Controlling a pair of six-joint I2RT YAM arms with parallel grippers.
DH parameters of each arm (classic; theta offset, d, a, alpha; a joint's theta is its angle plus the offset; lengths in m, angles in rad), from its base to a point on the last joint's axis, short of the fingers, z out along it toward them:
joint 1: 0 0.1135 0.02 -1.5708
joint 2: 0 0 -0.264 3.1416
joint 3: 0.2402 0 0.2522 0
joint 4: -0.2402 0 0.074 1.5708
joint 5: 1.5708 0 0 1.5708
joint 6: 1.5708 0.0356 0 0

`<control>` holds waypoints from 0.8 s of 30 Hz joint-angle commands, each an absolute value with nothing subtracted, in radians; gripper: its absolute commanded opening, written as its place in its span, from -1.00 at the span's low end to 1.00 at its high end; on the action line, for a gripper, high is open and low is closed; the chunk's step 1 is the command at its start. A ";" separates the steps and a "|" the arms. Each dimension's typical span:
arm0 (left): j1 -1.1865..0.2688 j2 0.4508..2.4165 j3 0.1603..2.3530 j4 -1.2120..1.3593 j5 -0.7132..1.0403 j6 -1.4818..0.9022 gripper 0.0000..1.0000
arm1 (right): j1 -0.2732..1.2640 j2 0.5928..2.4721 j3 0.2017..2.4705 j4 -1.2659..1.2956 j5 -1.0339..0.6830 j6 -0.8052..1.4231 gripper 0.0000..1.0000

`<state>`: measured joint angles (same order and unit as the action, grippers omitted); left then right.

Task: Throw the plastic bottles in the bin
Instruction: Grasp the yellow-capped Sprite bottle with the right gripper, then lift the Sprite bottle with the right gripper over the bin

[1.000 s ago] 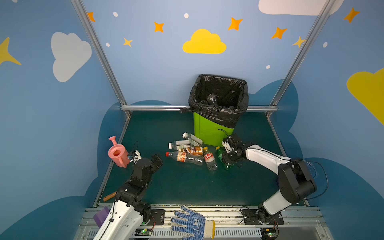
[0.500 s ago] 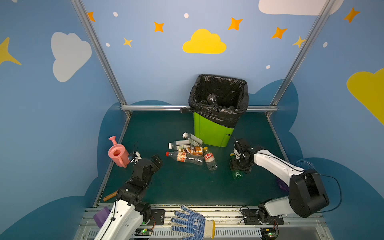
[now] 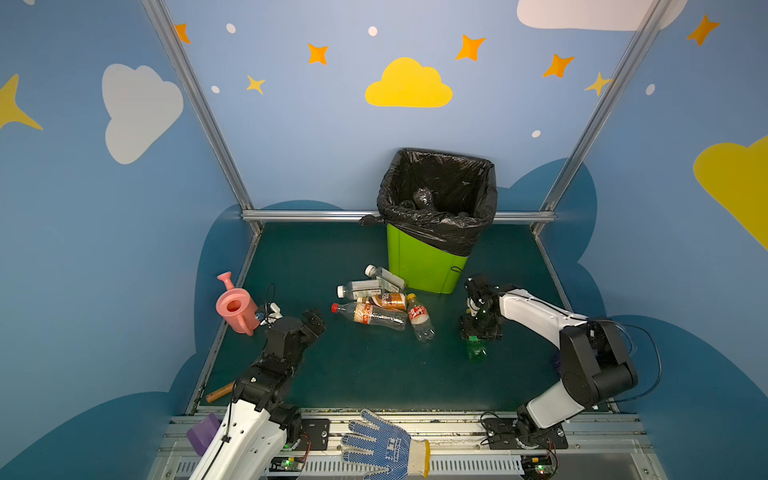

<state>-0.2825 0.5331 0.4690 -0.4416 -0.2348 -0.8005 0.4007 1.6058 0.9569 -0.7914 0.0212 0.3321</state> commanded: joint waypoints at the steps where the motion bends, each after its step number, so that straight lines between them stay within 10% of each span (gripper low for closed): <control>1: -0.275 0.531 0.457 -0.444 -0.238 -0.796 1.00 | 0.392 1.619 0.992 -0.819 0.013 0.326 0.12; 10: -0.264 0.581 0.443 -0.424 -0.227 -0.796 1.00 | 0.331 1.374 1.110 -0.867 0.016 0.281 -0.03; 24: -0.248 0.759 0.451 -0.367 -0.196 -0.790 1.00 | 0.205 1.020 1.948 -0.655 0.124 0.106 0.06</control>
